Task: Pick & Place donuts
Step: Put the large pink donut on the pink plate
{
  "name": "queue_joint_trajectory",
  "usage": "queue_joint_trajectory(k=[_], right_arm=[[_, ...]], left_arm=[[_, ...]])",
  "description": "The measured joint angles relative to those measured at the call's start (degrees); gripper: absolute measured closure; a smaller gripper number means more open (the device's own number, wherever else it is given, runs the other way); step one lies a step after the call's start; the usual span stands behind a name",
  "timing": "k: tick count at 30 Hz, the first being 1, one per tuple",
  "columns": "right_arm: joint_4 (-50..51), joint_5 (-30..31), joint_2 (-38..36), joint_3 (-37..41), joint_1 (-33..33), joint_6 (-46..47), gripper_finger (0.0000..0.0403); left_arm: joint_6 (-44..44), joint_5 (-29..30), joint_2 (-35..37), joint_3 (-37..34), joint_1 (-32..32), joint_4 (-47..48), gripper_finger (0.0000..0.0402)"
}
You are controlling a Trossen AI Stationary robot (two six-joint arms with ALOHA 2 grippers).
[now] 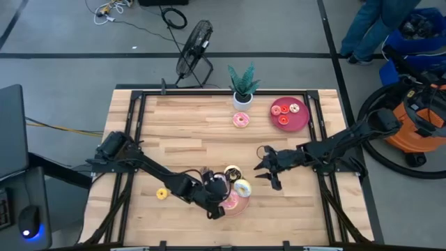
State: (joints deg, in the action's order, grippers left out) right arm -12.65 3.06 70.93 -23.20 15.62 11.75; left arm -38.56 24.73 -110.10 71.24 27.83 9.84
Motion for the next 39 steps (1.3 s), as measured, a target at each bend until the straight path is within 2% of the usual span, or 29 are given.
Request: queue_joint_trajectory(k=[6, 14, 31, 39], right_arm=[[-0.4, 2.3, -0.7, 0.0, 2.9, 0.1, 0.0238], [-1.0, 2.7, -0.9, 0.0, 3.4, 0.4, 0.0238], [-1.0, 2.5, -0.9, 0.0, 3.4, 0.5, 0.0238], [-0.5, 2.5, -0.9, -0.1, 3.4, 1.3, 0.0238]], left_arm=[[-1.4, -0.4, -1.3, 0.0, 0.0, 2.2, 0.0369], [0.6, 1.0, -1.4, 0.0, 0.0, 2.0, 0.0363], [0.9, 8.5, -1.4, 0.0, 0.4, 3.6, 0.0274], [0.8, 8.7, -1.4, 1.9, 1.4, 5.2, 0.0222]])
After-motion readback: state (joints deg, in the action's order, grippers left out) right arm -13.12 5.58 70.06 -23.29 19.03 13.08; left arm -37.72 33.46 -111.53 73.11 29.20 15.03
